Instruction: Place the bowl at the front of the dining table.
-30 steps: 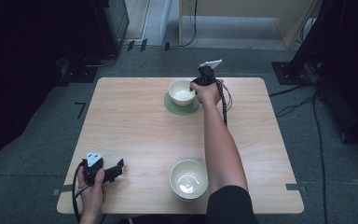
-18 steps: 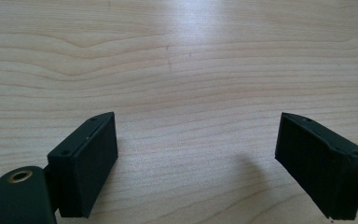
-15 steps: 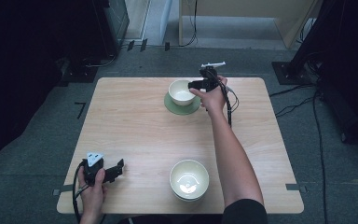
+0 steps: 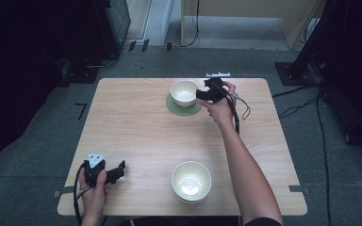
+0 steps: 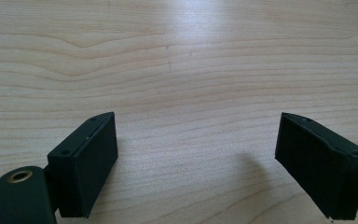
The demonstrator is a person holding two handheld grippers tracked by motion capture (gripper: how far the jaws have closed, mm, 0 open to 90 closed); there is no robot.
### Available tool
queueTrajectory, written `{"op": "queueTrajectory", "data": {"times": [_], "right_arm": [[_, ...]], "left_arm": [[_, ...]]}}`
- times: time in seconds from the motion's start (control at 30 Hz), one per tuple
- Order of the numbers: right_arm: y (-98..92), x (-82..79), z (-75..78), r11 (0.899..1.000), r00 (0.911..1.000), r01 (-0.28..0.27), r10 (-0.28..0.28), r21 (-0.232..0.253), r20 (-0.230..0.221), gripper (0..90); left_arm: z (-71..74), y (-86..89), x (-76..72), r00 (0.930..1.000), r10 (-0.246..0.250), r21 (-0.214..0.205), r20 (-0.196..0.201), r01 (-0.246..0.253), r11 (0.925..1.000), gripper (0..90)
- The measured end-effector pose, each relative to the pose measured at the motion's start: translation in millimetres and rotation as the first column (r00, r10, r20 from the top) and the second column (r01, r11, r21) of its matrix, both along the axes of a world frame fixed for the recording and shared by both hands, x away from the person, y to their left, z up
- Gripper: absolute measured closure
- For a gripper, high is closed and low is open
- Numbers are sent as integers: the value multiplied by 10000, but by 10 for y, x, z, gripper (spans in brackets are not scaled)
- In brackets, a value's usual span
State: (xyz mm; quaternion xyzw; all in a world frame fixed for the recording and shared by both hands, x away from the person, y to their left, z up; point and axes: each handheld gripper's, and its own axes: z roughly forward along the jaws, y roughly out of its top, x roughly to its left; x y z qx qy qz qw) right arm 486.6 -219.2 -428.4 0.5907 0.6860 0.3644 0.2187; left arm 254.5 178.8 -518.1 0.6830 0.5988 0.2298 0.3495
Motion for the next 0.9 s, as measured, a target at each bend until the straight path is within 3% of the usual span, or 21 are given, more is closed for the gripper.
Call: {"op": "queueTrajectory", "data": {"times": [0.27,0.47,0.9], "right_arm": [[8,-170,-7,9995,9995,-313,313,99,87,366],[-59,-300,-8,9973,9989,-291,264,676,395,284],[-234,-566,37,9977,9973,-128,79,667,730,273]], "left_arm": [[0,-2,1,10000,-1,29,3,1,10000,127],[-1,-4,1,10000,-3,30,5,3,10000,128],[-1,-5,2,10000,-15,57,-1,15,10000,127]]}}
